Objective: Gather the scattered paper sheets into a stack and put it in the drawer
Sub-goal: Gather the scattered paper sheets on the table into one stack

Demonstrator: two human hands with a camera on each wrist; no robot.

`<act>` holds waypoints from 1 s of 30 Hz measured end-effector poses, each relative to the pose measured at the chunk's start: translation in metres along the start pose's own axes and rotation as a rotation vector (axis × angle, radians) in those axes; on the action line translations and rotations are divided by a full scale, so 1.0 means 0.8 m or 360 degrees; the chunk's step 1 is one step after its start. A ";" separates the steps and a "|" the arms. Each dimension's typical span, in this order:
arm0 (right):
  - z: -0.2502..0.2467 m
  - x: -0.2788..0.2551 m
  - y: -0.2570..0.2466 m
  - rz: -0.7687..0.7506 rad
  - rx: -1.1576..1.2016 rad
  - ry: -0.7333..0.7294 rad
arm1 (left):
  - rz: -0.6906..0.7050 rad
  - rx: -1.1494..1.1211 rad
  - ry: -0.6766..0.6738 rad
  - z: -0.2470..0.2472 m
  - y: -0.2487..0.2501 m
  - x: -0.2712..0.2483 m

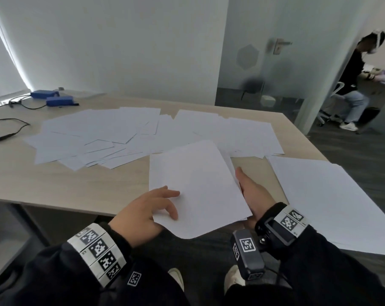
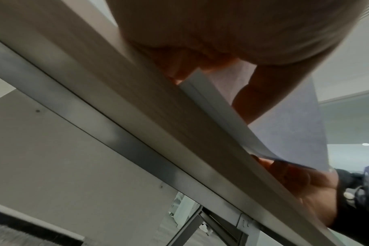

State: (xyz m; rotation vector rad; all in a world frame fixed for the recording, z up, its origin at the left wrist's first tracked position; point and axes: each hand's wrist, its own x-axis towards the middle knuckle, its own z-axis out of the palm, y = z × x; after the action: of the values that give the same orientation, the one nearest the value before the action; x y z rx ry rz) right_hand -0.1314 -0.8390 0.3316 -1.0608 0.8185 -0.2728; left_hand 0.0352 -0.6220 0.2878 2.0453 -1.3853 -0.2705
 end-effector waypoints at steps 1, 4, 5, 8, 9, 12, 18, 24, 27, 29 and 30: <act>0.001 0.002 -0.001 0.0032 0.0013 -0.0024 | -0.0014 0.0015 -0.0010 -0.001 -0.001 0.002; 0.001 0.001 -0.002 0.0014 -0.0031 -0.0101 | -0.0001 0.0024 -0.0029 -0.005 -0.005 0.007; 0.001 0.002 -0.001 -0.0030 -0.0092 -0.0104 | 0.0003 0.0023 -0.0045 -0.008 -0.004 0.008; 0.002 0.004 0.005 -0.0149 -0.0355 -0.0123 | -0.0027 0.0004 0.0003 -0.017 0.005 0.009; 0.003 0.005 0.006 -0.0168 -0.0416 -0.0124 | -0.0055 -0.0042 0.0084 -0.018 0.008 0.009; 0.003 0.006 0.003 -0.0251 -0.0588 -0.0073 | -0.0274 -0.0387 0.0357 -0.024 0.008 0.014; -0.002 0.007 0.002 -0.0367 -0.0714 0.0093 | -0.0623 -0.1287 0.0530 -0.032 0.019 0.030; -0.010 -0.009 0.000 -0.0666 -0.0496 0.0057 | -0.0663 -0.0924 0.0379 -0.025 0.034 0.038; -0.013 -0.017 -0.003 -0.0890 -0.0417 0.0019 | -0.0711 -0.1077 0.0365 -0.025 0.042 0.049; -0.014 -0.021 -0.006 -0.1015 -0.0432 0.0051 | -0.0637 -0.1242 0.0368 -0.025 0.047 0.059; -0.015 -0.022 -0.008 -0.1070 -0.0447 0.0076 | -0.0598 -0.1310 0.0390 -0.025 0.052 0.064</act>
State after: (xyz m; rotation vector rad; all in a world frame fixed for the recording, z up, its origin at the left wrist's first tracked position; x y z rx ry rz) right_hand -0.1507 -0.8399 0.3422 -1.5848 0.5263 -0.7679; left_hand 0.0356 -0.6689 0.3377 1.5389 -0.5722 -0.6104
